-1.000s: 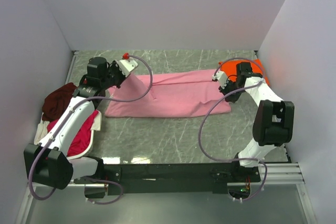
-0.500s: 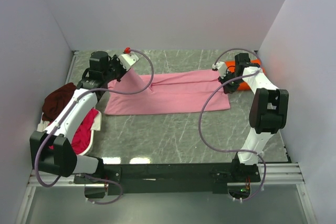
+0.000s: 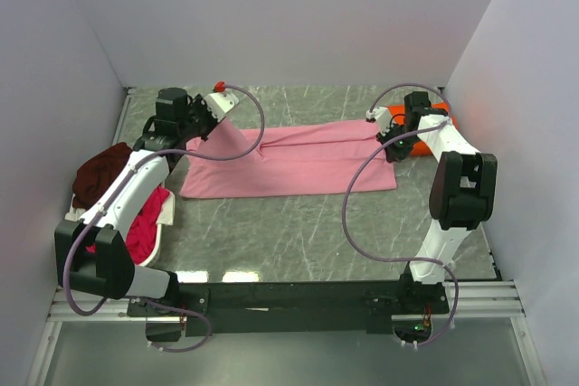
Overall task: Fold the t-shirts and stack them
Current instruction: Fold the tshirt
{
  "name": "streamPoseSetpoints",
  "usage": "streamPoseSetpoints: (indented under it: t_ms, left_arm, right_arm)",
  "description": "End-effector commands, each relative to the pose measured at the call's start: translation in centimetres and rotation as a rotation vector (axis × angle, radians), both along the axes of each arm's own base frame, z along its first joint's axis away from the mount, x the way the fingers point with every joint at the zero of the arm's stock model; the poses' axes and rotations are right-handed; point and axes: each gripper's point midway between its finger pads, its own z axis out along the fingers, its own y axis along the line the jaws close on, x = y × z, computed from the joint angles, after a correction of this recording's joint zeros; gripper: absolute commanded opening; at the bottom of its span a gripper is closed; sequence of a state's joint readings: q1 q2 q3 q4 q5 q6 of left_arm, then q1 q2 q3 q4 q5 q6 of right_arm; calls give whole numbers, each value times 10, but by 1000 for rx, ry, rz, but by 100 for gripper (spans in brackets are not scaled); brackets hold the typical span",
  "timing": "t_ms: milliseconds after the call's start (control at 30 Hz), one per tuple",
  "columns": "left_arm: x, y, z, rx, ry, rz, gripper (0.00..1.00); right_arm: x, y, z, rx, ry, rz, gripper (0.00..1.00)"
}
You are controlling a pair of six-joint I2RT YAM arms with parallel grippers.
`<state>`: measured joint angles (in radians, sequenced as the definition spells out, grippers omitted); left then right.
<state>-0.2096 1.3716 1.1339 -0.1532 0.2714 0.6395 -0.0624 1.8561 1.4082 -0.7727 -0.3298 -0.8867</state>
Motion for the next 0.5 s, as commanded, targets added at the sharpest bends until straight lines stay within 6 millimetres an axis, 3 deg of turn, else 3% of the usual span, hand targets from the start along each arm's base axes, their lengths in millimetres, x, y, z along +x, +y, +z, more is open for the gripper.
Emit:
streamPoseSetpoints:
  t_ms: [0, 467]
  left_arm:
    - [8, -1, 27, -12, -75, -6, 0]
    - [-1, 19, 13, -20, -42, 84, 0]
  right_arm:
    - [12, -4, 8, -8, -27, -14, 0]
    - [16, 0, 8, -5, -31, -21, 0]
